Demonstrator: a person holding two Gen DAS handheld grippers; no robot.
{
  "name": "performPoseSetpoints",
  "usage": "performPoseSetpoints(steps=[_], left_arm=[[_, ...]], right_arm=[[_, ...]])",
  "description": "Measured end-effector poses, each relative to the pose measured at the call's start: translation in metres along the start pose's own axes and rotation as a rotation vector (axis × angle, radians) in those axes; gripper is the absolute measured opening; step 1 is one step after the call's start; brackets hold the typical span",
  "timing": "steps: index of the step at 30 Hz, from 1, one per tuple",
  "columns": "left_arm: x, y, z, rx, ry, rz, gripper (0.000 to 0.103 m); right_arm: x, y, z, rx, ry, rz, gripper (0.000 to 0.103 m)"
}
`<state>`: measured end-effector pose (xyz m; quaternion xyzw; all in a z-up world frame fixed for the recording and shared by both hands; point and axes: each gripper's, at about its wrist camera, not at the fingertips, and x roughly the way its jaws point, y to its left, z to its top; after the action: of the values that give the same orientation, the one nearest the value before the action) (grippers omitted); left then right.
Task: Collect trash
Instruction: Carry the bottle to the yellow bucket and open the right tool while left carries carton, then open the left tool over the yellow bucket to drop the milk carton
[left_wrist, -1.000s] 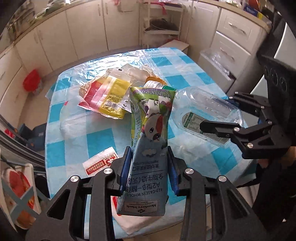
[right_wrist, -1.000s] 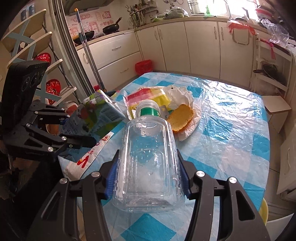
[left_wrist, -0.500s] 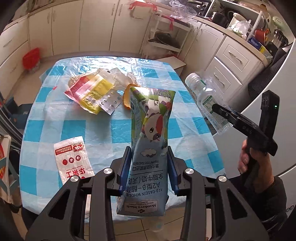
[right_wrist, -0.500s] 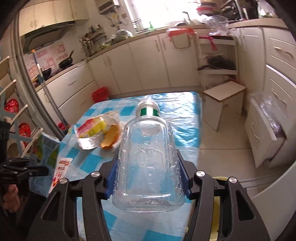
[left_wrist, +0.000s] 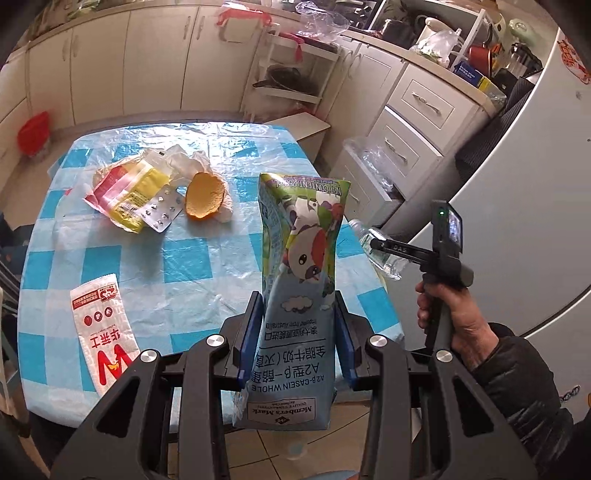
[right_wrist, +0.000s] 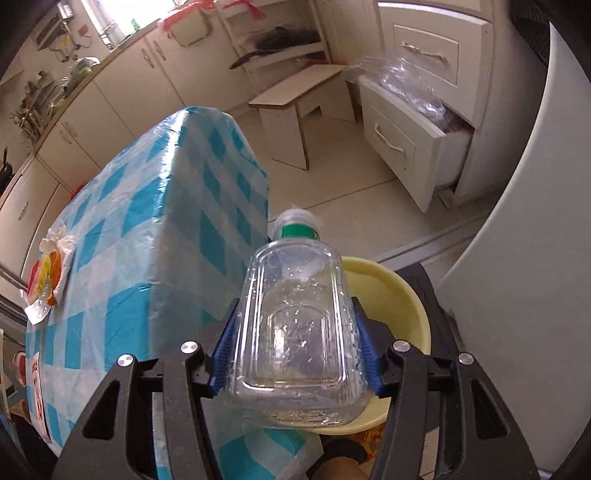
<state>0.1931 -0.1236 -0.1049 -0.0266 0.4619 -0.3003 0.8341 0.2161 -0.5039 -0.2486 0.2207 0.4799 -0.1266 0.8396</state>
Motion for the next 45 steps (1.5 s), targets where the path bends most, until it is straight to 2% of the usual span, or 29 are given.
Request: performPoseSetpoints(steps=[2,6,12,16,30,38,45], left_arm=[[-0.002,-0.003,0.0,0.003,-0.004,-0.007,0.035],[0.0,-0.009,0.001,0.001,0.001,-0.025,0.035],[0.018,-0.025,0.004,0.019,0.03,-0.045,0.035],[0.033,-0.039,0.006,0.041,0.052,-0.053,0.035],[0.084,-0.057,0.005,0.029,0.144,-0.06,0.035],[0.127,-0.093,0.02,0.063,0.168,-0.107,0.035],[0.18,-0.125,0.039,0.059,0.191,-0.158,0.035]], right_arm=[[0.003,-0.005,-0.001,0.028,0.006,-0.015,0.064],[-0.016,0.0,0.002,0.025,-0.054,-0.018,0.067],[-0.072,0.016,0.006,-0.009,-0.313,-0.029,0.081],[-0.09,0.024,0.007,-0.034,-0.413,-0.048,0.085],[-0.12,0.039,0.013,-0.074,-0.504,-0.025,0.09],[-0.143,0.034,0.012,-0.048,-0.607,-0.057,0.093],[-0.152,0.023,0.014,-0.001,-0.651,-0.082,0.093]])
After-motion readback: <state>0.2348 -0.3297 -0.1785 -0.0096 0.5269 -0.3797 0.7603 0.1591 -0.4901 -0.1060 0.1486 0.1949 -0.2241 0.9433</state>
